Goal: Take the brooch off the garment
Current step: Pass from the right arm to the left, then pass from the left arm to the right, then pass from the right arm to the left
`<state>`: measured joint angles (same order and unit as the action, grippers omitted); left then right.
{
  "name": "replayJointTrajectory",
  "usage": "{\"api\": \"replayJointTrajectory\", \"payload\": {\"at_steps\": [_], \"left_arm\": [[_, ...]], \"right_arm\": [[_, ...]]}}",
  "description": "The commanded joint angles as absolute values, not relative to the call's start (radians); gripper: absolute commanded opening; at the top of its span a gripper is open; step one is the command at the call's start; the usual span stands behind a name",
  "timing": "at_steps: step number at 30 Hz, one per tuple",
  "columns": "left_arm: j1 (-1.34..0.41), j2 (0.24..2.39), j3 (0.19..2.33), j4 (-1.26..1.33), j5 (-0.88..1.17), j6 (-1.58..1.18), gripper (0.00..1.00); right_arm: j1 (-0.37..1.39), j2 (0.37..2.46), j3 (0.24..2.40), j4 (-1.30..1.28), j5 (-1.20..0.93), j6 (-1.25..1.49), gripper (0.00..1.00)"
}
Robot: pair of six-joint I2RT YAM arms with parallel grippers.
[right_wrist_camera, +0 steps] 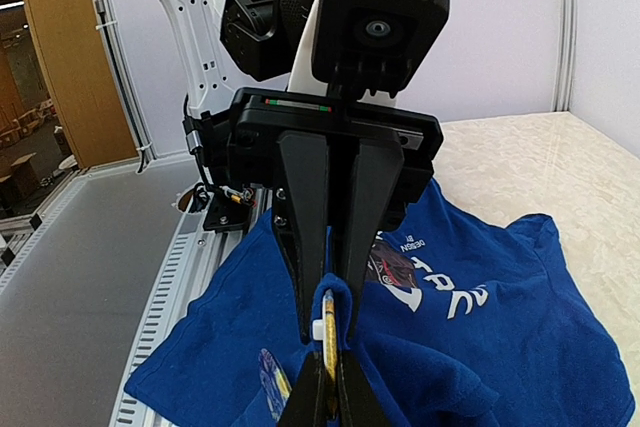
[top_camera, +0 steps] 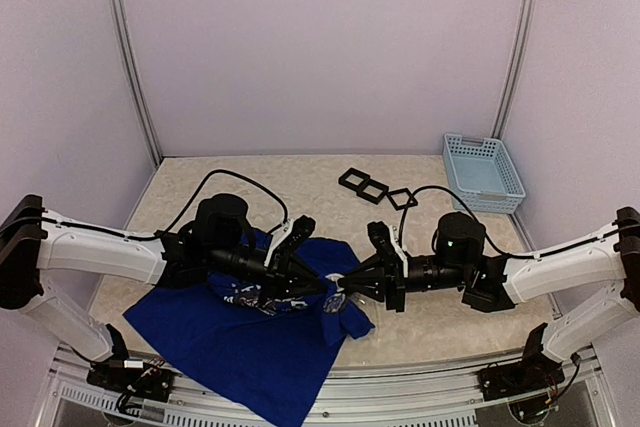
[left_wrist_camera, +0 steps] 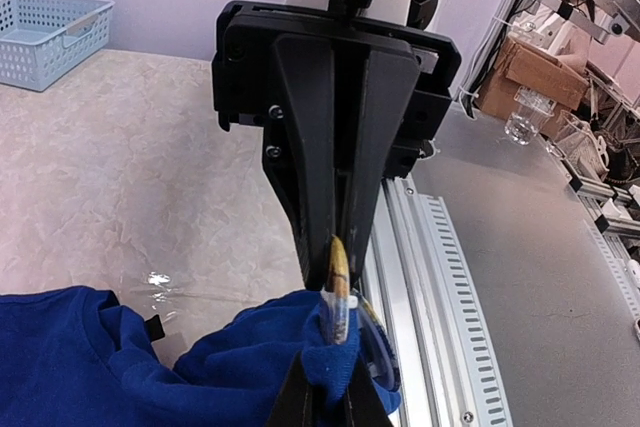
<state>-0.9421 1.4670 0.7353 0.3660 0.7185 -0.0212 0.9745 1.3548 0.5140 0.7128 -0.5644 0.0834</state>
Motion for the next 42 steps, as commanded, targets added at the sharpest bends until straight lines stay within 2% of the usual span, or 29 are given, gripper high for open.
{"api": "replayJointTrajectory", "payload": {"at_steps": [1,5,7,9,11,16,19,21,23,25,27,29,31,33,34,37,40,42], "left_arm": [[-0.946,1.458,0.730,0.392,0.792,-0.040,0.00],[-0.946,1.466,0.735,0.386,0.799,-0.040,0.00],[-0.946,1.468,0.736,0.383,0.800,-0.041,0.00],[-0.946,1.469,0.740,0.379,0.801,-0.040,0.00],[-0.947,1.477,0.749,0.366,0.803,-0.039,0.00],[-0.950,1.503,0.756,0.368,0.804,-0.049,0.02],[-0.950,1.513,0.756,0.377,0.796,-0.059,0.21],[-0.950,1.514,0.748,0.392,0.769,-0.064,0.42],[-0.951,1.501,0.728,0.410,0.731,-0.064,0.56],[-0.951,1.478,0.713,0.413,0.694,-0.057,0.59],[-0.952,1.454,0.701,0.414,0.662,-0.047,0.56],[-0.954,1.443,0.699,0.408,0.643,-0.041,0.45],[-0.955,1.445,0.703,0.402,0.638,-0.039,0.40],[-0.961,1.454,0.710,0.397,0.634,-0.036,0.21],[-0.966,1.465,0.716,0.391,0.628,-0.032,0.16],[-0.976,1.491,0.733,0.379,0.625,-0.030,0.14],[-0.984,1.523,0.743,0.381,0.619,-0.035,0.02],[-0.988,1.537,0.745,0.390,0.614,-0.043,0.00]], "right_arm": [[0.981,1.345,0.542,0.699,-0.560,0.079,0.12],[0.990,1.344,0.558,0.661,-0.551,0.064,0.22],[0.995,1.349,0.565,0.650,-0.548,0.062,0.23],[0.998,1.355,0.568,0.650,-0.541,0.061,0.15],[1.004,1.360,0.569,0.647,-0.534,0.058,0.02],[1.012,1.348,0.542,0.692,-0.497,0.065,0.00],[1.012,1.310,0.493,0.766,-0.460,0.078,0.00],[1.014,1.280,0.475,0.778,-0.428,0.075,0.00],[1.016,1.245,0.461,0.782,-0.405,0.069,0.00],[1.019,1.223,0.451,0.781,-0.390,0.065,0.00],[1.019,1.208,0.448,0.776,-0.384,0.061,0.00],[1.020,1.200,0.447,0.772,-0.378,0.058,0.00],[1.020,1.199,0.446,0.772,-0.379,0.058,0.00],[1.022,1.201,0.446,0.775,-0.378,0.059,0.00],[1.024,1.201,0.446,0.777,-0.376,0.060,0.00],[1.025,1.205,0.444,0.783,-0.371,0.061,0.00],[1.031,1.207,0.438,0.797,-0.358,0.062,0.00],[1.033,1.207,0.430,0.810,-0.344,0.064,0.00]]}}
